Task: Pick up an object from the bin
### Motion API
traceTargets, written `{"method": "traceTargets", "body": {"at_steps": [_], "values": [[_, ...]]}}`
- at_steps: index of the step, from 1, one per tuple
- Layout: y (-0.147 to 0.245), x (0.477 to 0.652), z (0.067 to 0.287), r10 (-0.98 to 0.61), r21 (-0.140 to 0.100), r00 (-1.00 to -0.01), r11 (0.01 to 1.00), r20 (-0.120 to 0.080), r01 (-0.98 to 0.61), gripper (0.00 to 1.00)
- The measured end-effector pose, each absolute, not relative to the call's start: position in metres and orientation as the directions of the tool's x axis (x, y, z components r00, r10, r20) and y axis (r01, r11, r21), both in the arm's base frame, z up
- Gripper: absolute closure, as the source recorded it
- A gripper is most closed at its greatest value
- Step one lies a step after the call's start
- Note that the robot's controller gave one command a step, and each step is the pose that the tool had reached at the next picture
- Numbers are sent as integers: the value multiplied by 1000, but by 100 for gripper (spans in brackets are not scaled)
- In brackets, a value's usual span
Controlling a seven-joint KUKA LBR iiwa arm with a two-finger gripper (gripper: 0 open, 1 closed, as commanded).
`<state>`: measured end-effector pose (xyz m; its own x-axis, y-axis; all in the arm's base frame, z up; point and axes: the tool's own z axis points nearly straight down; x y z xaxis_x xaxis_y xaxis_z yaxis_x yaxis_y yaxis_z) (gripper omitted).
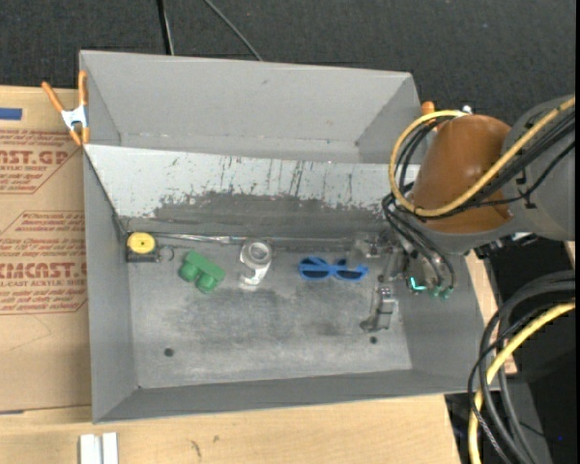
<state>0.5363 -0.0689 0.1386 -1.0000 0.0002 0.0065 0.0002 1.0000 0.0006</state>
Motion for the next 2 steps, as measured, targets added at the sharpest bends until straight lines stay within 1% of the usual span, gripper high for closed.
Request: {"method": "traceTargets", "body": {"at_steps": [1, 2], "values": [[-53, 566, 82, 120, 1, -993, 993, 2, 120, 0], [-54, 566, 85, 120, 0, -993, 993, -1, 120, 100]]}}
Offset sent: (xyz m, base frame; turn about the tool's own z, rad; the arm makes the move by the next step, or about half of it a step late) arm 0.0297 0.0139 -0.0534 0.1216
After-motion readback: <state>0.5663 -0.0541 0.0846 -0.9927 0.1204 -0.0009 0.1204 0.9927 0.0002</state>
